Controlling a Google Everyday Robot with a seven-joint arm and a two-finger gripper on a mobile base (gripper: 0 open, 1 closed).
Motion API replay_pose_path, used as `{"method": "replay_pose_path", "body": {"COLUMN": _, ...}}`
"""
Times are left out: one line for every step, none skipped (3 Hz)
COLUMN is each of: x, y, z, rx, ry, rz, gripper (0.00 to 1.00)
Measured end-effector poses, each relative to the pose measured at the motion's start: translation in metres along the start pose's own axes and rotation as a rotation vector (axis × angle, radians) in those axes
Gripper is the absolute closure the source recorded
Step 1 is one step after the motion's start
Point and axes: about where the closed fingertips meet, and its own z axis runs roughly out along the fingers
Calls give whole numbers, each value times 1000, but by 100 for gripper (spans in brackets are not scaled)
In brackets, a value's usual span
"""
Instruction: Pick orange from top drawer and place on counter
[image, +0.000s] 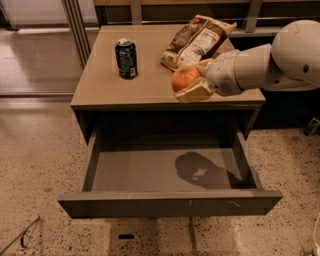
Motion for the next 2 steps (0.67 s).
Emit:
{"method": "replay_pose_path", "body": {"x": 10, "y": -18, "z": -1, "rx": 67, "ry": 1, "rz": 14, "gripper": 100}}
{"method": "replay_pose_path", "body": {"x": 25, "y": -52, "z": -5, "rx": 173, "ry": -5, "rz": 35, "gripper": 100}}
